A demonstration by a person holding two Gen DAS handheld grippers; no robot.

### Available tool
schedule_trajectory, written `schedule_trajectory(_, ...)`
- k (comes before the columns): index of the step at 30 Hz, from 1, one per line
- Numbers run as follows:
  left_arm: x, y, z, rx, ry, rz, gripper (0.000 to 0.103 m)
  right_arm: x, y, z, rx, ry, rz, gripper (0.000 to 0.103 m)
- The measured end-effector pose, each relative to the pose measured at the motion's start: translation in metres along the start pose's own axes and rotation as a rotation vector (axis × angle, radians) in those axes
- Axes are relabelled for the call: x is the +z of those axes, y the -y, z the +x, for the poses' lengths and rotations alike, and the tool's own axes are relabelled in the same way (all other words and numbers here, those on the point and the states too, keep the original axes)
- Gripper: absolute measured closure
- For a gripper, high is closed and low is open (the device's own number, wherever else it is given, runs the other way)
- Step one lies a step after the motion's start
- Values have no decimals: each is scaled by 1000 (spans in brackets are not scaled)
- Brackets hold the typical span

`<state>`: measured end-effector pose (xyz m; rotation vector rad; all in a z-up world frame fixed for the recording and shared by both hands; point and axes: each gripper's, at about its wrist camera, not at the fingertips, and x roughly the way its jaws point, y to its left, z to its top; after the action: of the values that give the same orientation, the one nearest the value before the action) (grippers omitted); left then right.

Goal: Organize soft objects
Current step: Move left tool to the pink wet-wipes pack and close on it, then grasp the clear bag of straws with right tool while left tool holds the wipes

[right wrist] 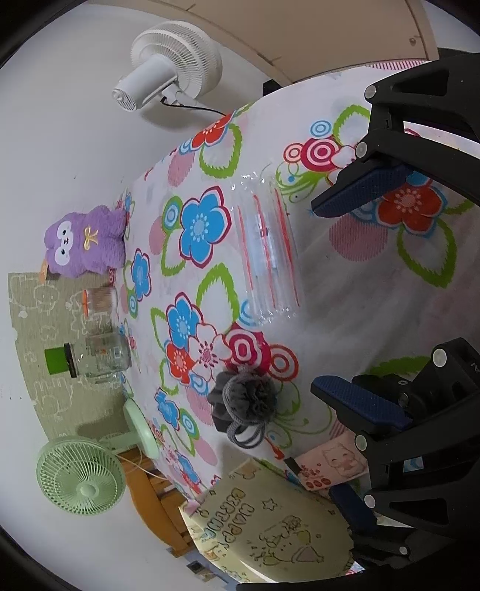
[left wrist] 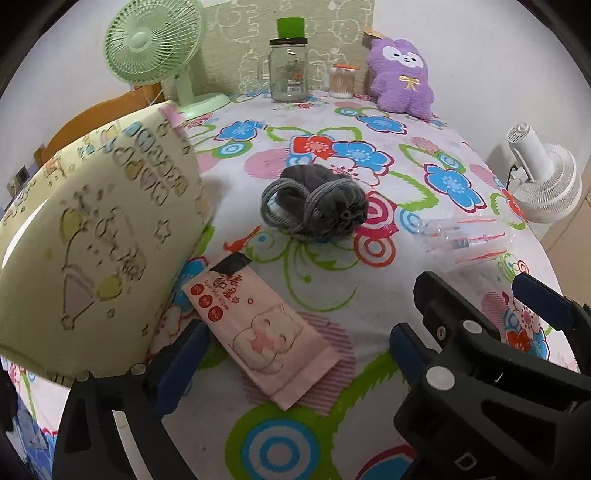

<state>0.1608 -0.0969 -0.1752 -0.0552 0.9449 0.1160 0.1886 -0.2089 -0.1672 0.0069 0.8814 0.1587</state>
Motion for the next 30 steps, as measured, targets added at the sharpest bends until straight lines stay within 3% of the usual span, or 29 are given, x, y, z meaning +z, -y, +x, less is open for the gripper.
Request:
schedule_trajectory(4, 3, 3, 1, -23, 9, 13, 12, 3, 3, 2, 9, 6, 1, 13)
schedule_trajectory(7, 6, 8, 0, -57, 17, 44, 28, 5, 4, 5, 11, 5, 3, 13)
schedule_trajectory(11, 10, 14, -1, -109, 19, 83, 63, 9, 6, 8, 13, 9, 10, 13)
schedule_trajectory(30, 29, 22, 12, -125, -5, 93, 64, 30, 21, 27, -15, 1, -7, 13)
